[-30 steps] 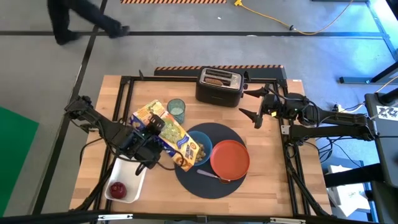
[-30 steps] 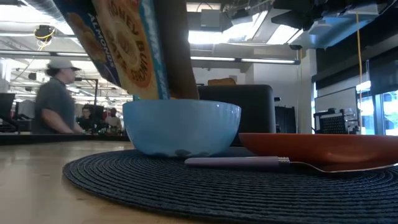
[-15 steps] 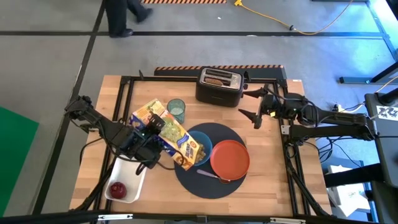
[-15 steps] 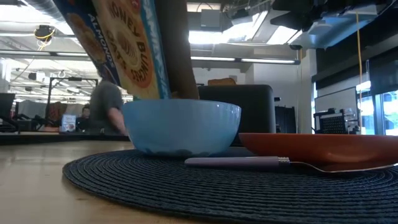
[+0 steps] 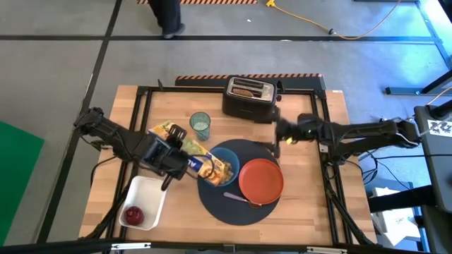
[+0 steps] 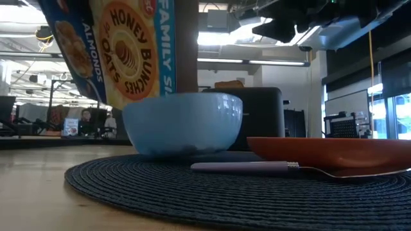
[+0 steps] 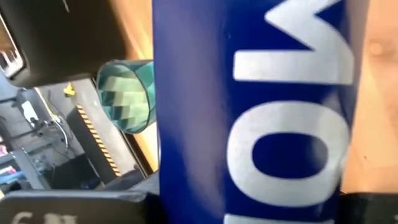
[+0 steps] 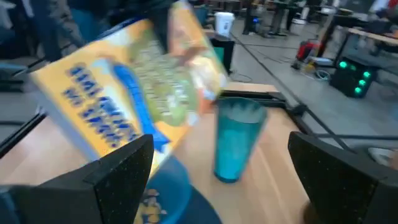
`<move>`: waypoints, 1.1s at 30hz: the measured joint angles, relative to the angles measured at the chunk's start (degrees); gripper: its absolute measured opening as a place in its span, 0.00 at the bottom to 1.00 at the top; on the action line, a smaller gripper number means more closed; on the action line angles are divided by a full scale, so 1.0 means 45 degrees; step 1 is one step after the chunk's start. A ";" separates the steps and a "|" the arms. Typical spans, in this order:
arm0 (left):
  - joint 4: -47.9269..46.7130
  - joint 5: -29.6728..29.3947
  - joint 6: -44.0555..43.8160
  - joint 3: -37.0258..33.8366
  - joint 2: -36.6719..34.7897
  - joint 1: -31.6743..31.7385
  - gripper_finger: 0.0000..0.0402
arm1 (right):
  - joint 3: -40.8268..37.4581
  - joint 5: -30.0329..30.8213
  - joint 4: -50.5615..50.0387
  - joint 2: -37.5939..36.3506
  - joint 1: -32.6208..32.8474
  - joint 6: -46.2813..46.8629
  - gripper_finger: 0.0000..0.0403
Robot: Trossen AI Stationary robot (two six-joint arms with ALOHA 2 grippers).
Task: Arrange a breakfast setting
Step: Pour the cereal from the cereal box into the blue bowl
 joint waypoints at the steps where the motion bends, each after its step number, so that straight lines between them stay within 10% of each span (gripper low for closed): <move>1: 0.0005 0.0074 0.0061 0.0000 0.0000 0.0182 0.30 | 0.0000 0.0437 0.0204 0.0223 0.0299 -0.0171 0.88; 33: -0.0005 0.3679 -0.0349 0.1418 0.0000 0.2373 0.30 | 0.0918 -0.0504 0.8379 0.7489 0.2121 -0.0680 0.44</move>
